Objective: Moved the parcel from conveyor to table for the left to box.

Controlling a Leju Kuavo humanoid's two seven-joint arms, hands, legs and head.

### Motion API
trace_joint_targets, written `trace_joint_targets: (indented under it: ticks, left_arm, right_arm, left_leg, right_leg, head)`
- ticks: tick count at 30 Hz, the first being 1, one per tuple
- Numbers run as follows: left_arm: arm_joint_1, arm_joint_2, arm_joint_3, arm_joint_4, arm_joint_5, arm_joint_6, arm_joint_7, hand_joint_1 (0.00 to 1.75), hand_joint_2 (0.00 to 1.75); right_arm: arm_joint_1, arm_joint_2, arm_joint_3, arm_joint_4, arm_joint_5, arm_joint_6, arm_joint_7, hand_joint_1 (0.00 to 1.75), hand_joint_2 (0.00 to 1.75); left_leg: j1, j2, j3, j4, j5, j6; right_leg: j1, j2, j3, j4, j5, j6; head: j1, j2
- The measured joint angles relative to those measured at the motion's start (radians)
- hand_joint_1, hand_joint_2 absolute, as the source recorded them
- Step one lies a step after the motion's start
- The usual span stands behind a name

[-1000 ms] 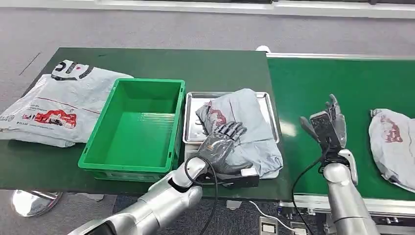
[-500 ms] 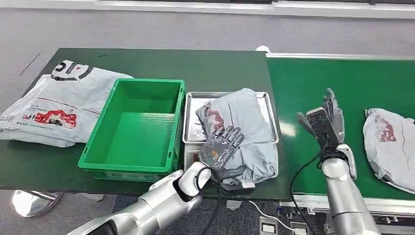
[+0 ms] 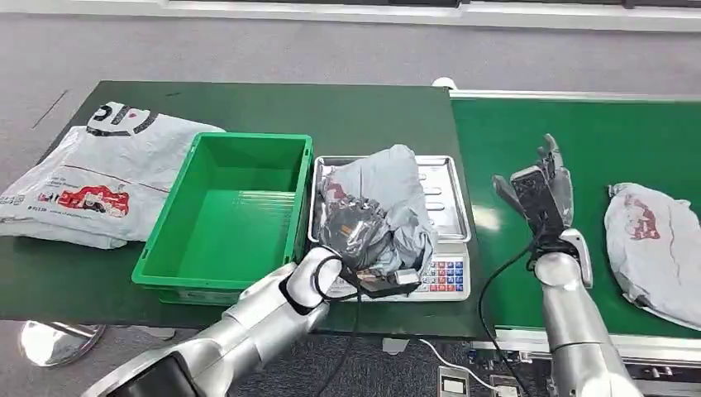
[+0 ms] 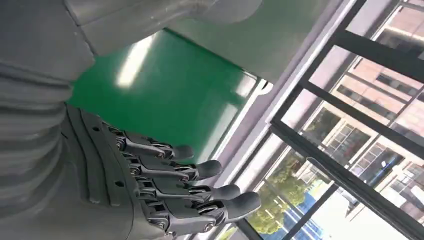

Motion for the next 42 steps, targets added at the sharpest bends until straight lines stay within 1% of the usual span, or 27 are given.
trace_joint_targets:
  ticks: [8, 16, 20, 22, 25, 31, 37, 42]
  left_arm:
    - [-0.023, 0.0, 0.077, -0.012, -0.005, 0.031, -0.029, 1.75, 0.0]
    - [-0.033, 0.001, 0.105, -0.021, -0.004, 0.039, -0.042, 1.75, 0.0]
    - [-0.061, 0.002, 0.155, -0.052, 0.082, 0.035, -0.122, 1.75, 0.0]
    - [-0.08, 0.006, 0.194, -0.09, 0.156, 0.011, -0.174, 1.75, 0.0]
    - [-0.108, 0.015, 0.248, -0.154, 0.247, -0.026, -0.217, 1.75, 0.0]
    - [-0.137, 0.031, 0.317, -0.258, 0.311, -0.069, -0.232, 1.75, 0.0]
    - [-0.172, 0.04, 0.351, -0.311, 0.304, -0.069, -0.206, 1.75, 0.0]
    - [-0.188, 0.061, 0.376, -0.334, 0.27, -0.054, -0.174, 1.75, 0.0]
  right_arm:
    - [-0.006, 0.004, 0.0, 0.005, -0.002, 0.002, -0.007, 0.0, 1.75]
    - [-0.009, 0.005, 0.0, 0.005, -0.003, 0.003, -0.007, 0.0, 1.75]
    - [-0.008, 0.004, 0.0, 0.005, -0.021, 0.008, -0.012, 0.0, 1.75]
    - [-0.009, 0.003, 0.0, 0.005, -0.031, 0.009, -0.017, 0.0, 1.75]
    - [-0.01, 0.003, 0.0, 0.008, -0.036, 0.006, -0.019, 0.0, 1.75]
    - [-0.004, 0.003, 0.0, 0.008, -0.034, -0.005, -0.007, 0.0, 1.75]
    - [0.016, -0.023, -0.016, 0.007, -0.058, -0.002, -0.023, 0.0, 1.75]
    - [0.061, -0.035, -0.027, -0.012, -0.079, 0.002, -0.033, 0.0, 1.75]
  left_leg:
    - [0.0, 0.0, 0.0, 0.0, 0.0, 0.0]
    - [0.0, 0.0, 0.0, 0.0, 0.0, 0.0]
    - [0.0, 0.0, 0.0, 0.0, 0.0, 0.0]
    - [0.0, 0.0, 0.0, 0.0, 0.0, 0.0]
    - [0.0, 0.0, 0.0, 0.0, 0.0, 0.0]
    - [0.0, 0.0, 0.0, 0.0, 0.0, 0.0]
    - [0.0, 0.0, -0.001, 0.0, 0.0, 0.0]
    - [0.0, 0.0, -0.001, 0.0, 0.0, 0.0]
  right_leg:
    - [0.0, 0.0, 0.0, 0.0, 0.0, 0.0]
    - [0.0, 0.0, 0.0, 0.0, 0.0, 0.0]
    - [0.0, 0.0, -0.001, 0.0, 0.0, 0.0]
    - [0.0, 0.0, -0.001, 0.0, 0.0, 0.0]
    - [0.0, 0.0, -0.001, 0.0, 0.0, 0.0]
    - [0.0, 0.0, -0.001, 0.0, 0.0, 0.0]
    - [0.0, 0.0, -0.001, 0.0, 0.0, 0.0]
    - [0.0, 0.0, -0.001, 0.0, 0.0, 0.0]
  head:
    - [0.0, 0.0]
    - [0.0, 0.0]
    - [0.0, 0.0]
    - [0.0, 0.0]
    - [0.0, 0.0]
    - [0.0, 0.0]
    - [0.0, 0.0]
    - [0.0, 0.0]
